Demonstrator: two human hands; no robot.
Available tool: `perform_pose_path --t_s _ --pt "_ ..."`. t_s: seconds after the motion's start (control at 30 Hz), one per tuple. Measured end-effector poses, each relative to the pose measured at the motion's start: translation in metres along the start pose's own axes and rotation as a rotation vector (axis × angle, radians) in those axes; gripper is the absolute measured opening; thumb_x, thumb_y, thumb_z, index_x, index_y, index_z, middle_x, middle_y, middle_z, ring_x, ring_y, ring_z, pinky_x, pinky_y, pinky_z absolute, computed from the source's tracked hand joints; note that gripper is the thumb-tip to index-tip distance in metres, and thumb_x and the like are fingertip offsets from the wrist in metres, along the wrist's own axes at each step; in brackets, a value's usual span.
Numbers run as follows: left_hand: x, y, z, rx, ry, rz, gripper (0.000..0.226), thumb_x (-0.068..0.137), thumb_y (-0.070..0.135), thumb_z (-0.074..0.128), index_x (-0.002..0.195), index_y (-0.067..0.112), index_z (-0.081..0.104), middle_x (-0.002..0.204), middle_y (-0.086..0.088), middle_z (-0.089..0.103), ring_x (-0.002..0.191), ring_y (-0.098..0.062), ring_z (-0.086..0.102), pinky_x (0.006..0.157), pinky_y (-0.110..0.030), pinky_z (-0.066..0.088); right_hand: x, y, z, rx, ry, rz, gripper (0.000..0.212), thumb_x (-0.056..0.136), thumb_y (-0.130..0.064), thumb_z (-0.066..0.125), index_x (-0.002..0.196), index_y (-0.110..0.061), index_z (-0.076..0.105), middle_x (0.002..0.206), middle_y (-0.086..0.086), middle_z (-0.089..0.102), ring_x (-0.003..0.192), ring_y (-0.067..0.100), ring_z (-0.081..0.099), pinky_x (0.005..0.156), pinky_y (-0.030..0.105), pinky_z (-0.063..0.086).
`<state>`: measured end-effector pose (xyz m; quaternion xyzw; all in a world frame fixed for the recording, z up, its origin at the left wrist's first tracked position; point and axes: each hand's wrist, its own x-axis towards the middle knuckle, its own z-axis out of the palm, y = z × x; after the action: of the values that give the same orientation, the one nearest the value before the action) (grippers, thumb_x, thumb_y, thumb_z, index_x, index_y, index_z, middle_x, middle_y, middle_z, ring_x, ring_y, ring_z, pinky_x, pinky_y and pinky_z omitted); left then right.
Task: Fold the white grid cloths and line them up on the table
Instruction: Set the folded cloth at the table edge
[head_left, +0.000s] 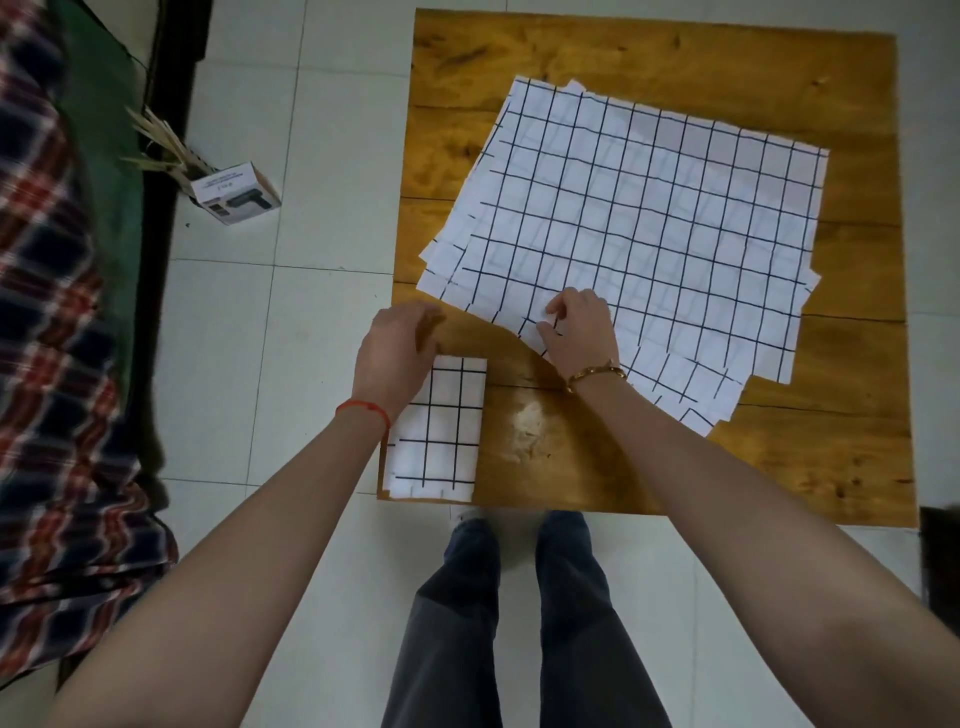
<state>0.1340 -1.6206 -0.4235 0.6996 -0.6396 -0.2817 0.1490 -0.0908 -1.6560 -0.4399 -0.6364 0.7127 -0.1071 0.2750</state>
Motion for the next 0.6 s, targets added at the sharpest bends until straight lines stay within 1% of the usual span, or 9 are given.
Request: perform_pose_path --t_s 0.07,0.13,0.2,0.27,0.37,0.47,0.53,0.6 --pt "0.014 0.002 0.004 0.026 -0.021 0.023 0.034 0.092 0.014 0.058 0.126 0.017 0.059 0.121 -0.005 0.061 0.115 -0.022 0.052 0.094 -0.026 0.041 0.011 -0.003 0.005 -0.022 -0.009 -0.028 0.02 0.084 -0.021 0.061 0.101 -0.014 0.056 0.103 0.005 0.052 0.099 0.02 0.047 0.084 0.03 0.044" --pt "0.027 0.003 0.008 0.052 -0.032 0.048 0.036 0.092 0.013 0.058 0.127 0.017 0.059 0.122 -0.005 0.06 0.117 -0.022 0.05 0.094 -0.024 0.038 0.02 -0.007 0.01 -0.047 -0.022 -0.059 0.023 0.083 -0.02 0.062 0.104 -0.012 0.055 0.105 0.007 0.052 0.098 0.021 0.047 0.085 0.032 0.044" --pt "0.038 0.003 0.01 0.066 -0.043 0.065 0.038 0.091 0.01 0.057 0.128 0.017 0.059 0.123 -0.005 0.06 0.117 -0.022 0.05 0.093 -0.022 0.036 0.026 -0.008 0.016 -0.087 -0.04 -0.095 0.026 0.082 -0.021 0.064 0.104 -0.012 0.054 0.104 0.007 0.053 0.097 0.022 0.047 0.085 0.032 0.044" --pt "0.047 0.004 0.011 0.062 -0.053 0.068 0.039 0.089 0.007 0.058 0.127 0.016 0.059 0.124 -0.005 0.059 0.117 -0.022 0.05 0.094 -0.023 0.037 0.029 -0.006 0.023 -0.114 -0.055 -0.114 0.025 0.082 -0.021 0.065 0.104 -0.013 0.054 0.105 0.006 0.053 0.098 0.022 0.047 0.085 0.031 0.042" --pt "0.056 0.006 0.01 0.066 -0.069 0.067 0.041 0.088 0.005 0.059 0.127 0.015 0.059 0.124 -0.006 0.058 0.118 -0.024 0.049 0.096 -0.029 0.042 0.031 -0.002 0.028 -0.111 -0.031 -0.123 0.02 0.082 -0.014 0.064 0.1 -0.011 0.055 0.104 0.008 0.055 0.098 0.023 0.048 0.085 0.032 0.043" --pt "0.064 0.005 0.012 0.077 -0.089 0.083 0.042 0.087 0.006 0.061 0.128 0.016 0.058 0.126 -0.006 0.058 0.12 -0.023 0.049 0.097 -0.026 0.039 0.034 0.001 0.027 -0.096 -0.013 -0.16 0.01 0.082 -0.004 0.059 0.091 -0.009 0.058 0.096 0.009 0.057 0.093 0.024 0.05 0.082 0.034 0.046" --pt "0.068 0.006 0.013 0.079 -0.104 0.088 0.042 0.087 0.006 0.062 0.128 0.016 0.058 0.127 -0.005 0.057 0.121 -0.022 0.048 0.096 -0.023 0.037 0.036 0.005 0.025 -0.078 -0.022 -0.167 0.012 0.081 0.0 0.056 0.087 -0.009 0.059 0.093 0.008 0.057 0.092 0.024 0.051 0.081 0.035 0.046" --pt "0.07 0.009 0.013 0.071 -0.121 0.102 0.045 0.086 0.006 0.063 0.129 0.018 0.057 0.128 -0.006 0.056 0.121 -0.023 0.048 0.099 -0.025 0.037 0.037 0.009 0.021 -0.033 -0.022 -0.173 0.013 0.081 0.001 0.054 0.087 -0.009 0.06 0.091 0.006 0.058 0.09 0.023 0.051 0.08 0.034 0.046"
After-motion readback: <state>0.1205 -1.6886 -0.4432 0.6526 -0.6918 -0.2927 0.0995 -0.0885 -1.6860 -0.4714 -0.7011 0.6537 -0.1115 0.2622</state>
